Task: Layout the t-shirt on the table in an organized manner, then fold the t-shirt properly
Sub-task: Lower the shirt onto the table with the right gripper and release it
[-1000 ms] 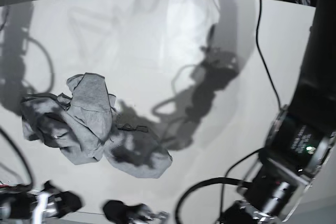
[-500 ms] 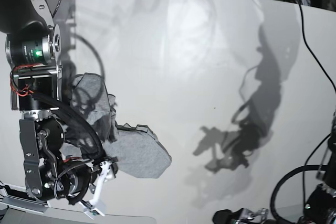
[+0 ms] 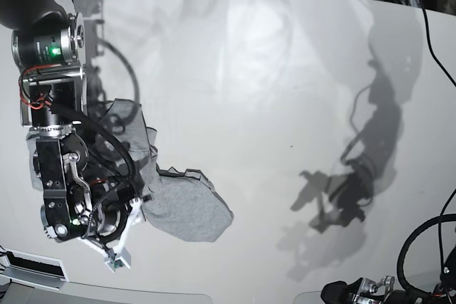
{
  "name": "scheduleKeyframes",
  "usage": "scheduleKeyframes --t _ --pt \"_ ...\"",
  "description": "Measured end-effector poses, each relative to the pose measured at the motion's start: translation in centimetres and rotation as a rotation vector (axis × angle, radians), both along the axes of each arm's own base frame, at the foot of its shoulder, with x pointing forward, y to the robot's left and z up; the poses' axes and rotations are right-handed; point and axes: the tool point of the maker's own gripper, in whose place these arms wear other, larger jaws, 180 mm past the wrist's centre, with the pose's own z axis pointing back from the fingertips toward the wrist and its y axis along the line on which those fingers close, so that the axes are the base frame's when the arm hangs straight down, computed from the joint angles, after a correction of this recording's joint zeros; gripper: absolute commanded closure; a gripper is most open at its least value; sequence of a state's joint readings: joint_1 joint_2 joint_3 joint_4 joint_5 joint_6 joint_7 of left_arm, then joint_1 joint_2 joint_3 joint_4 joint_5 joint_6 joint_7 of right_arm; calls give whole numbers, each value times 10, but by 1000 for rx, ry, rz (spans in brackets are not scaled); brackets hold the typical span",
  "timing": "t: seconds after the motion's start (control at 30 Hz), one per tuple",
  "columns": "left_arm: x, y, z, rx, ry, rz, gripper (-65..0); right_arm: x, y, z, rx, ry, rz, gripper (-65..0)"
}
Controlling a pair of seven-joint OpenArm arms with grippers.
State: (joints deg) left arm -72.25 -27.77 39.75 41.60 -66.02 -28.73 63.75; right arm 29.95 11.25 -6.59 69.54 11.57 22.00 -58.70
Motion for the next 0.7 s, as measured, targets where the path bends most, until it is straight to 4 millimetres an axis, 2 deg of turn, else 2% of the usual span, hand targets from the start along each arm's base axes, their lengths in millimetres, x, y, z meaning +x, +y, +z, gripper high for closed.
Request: scheduleKeyframes --t 0.13,0.27,0.37,0.47,0.53,0.67,0.7 --pt "-1 5 0 4 4 8 -420 0 3 -5 13 -26 3 -377" --pt "-1 9 0 8 5 15 -420 6 -4 -5 0 -77 -44 -377" --pt "-1 7 0 5 4 11 -420 1 -5 -22 14 -30 -54 -377" --pt "-2 9 0 9 7 13 -420 -8 -13 -51 19 34 -97 -375" --pt "-2 10 -1 14 10 13 -420 -15 -14 -66 28 65 -97 -306" --pt "-2 6 1 -9 10 10 -420 -17 -12 -67 20 90 -65 -2" --pt "-2 6 1 -9 10 10 -420 -17 -13 -63 8 101 -58 0"
